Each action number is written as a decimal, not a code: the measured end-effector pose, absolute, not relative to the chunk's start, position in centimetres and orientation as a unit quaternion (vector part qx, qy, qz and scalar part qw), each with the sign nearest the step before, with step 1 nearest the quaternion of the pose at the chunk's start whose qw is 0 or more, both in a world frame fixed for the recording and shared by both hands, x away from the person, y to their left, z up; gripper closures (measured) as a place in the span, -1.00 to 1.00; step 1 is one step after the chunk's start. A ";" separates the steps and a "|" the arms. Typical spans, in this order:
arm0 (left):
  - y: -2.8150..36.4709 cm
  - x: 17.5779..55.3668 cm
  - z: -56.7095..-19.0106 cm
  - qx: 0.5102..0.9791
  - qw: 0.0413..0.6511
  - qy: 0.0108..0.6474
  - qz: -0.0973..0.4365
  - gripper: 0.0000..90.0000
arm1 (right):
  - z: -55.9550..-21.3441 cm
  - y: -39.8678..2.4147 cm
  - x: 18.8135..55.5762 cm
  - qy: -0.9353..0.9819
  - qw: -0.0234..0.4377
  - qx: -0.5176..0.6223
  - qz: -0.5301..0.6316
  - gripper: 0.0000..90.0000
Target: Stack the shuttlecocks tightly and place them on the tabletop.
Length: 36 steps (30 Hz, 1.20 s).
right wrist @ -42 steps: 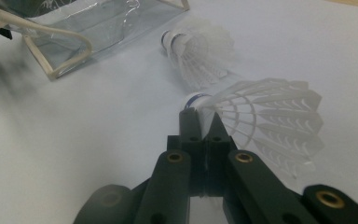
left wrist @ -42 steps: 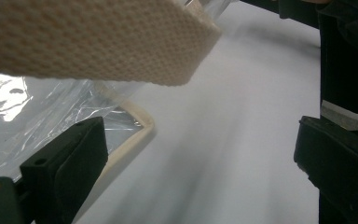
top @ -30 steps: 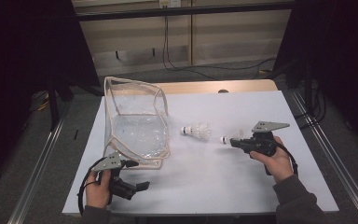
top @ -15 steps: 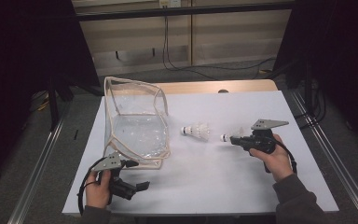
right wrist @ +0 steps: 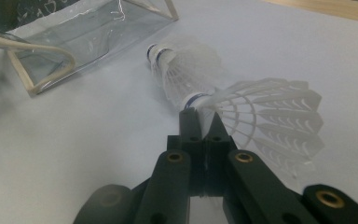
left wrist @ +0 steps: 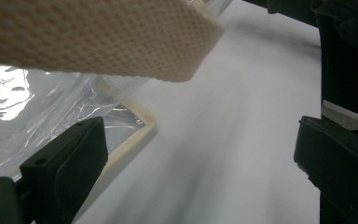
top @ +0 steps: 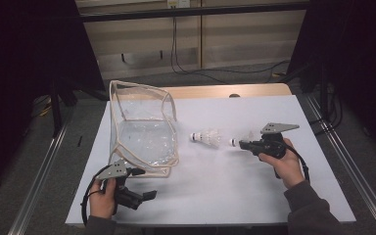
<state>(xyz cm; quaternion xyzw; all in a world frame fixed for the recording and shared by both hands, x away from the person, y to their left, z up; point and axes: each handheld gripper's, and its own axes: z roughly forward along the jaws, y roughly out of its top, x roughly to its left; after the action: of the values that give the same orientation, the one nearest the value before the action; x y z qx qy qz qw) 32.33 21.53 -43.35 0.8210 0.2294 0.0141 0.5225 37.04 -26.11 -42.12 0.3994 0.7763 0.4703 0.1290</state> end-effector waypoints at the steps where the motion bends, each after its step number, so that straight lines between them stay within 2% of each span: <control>1: 21.5 32.3 -43.3 0.821 0.523 0.230 0.014 -0.94 | -42.1 -26.1 37.1 0.775 0.129 0.401 0.471 1.00; 36: 21.5 32.3 -43.5 0.822 0.521 0.228 0.010 -0.94 | -42.2 -24.9 38.9 0.773 0.132 0.399 0.475 0.99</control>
<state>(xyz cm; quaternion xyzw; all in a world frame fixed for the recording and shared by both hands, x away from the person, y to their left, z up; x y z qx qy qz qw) 32.35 21.50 -43.47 0.8222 0.2281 0.0097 0.5215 38.90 -24.89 -42.16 0.3995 0.7729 0.4751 0.1317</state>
